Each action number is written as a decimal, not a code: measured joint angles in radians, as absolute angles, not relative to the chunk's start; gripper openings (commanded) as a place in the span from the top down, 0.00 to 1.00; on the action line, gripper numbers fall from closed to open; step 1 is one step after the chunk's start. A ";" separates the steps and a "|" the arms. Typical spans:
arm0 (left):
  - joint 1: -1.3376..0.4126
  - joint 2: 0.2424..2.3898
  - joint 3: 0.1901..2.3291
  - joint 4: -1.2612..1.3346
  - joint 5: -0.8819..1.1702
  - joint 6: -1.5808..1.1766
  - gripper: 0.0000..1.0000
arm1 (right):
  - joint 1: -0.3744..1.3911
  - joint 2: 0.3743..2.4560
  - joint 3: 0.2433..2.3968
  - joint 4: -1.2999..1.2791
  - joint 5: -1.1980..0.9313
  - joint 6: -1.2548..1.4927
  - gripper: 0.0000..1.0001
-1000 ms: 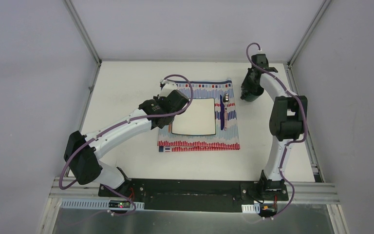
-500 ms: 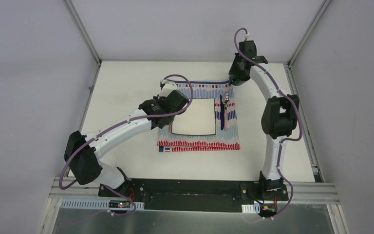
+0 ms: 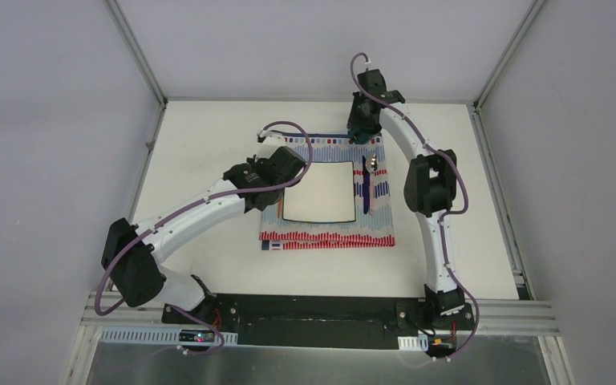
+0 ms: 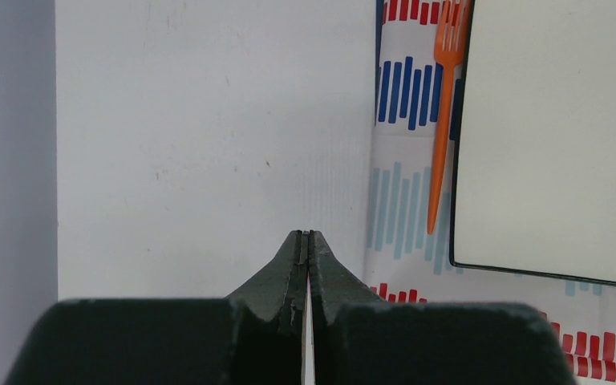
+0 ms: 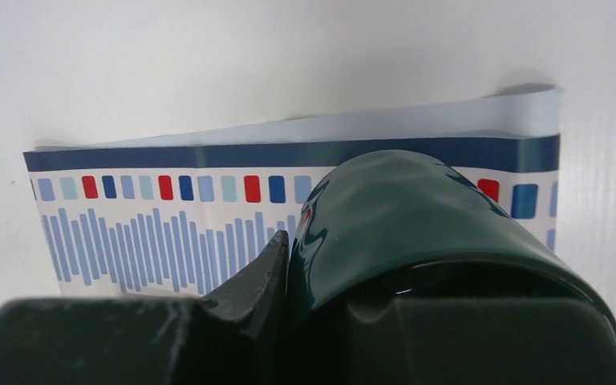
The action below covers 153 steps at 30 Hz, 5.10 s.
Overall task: Set the dinner table for one person
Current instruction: Place the cup on the napkin, then reset both arms
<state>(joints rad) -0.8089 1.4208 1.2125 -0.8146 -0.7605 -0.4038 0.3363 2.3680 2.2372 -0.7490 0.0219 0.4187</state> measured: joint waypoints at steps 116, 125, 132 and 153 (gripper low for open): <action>-0.725 1.297 1.076 -0.762 -0.677 -0.403 1.00 | 0.536 2.336 2.064 -0.686 0.215 0.324 1.00; -0.725 1.297 1.076 -0.760 -0.671 -0.403 1.00 | 0.537 2.325 2.005 -0.695 0.285 0.338 1.00; -0.725 1.297 1.076 -0.759 -0.669 -0.403 1.00 | 0.537 2.291 1.913 -0.713 0.392 0.348 1.00; -0.725 1.289 1.050 -0.756 -0.669 -0.403 1.00 | 0.445 2.241 1.868 -0.720 0.449 0.362 1.00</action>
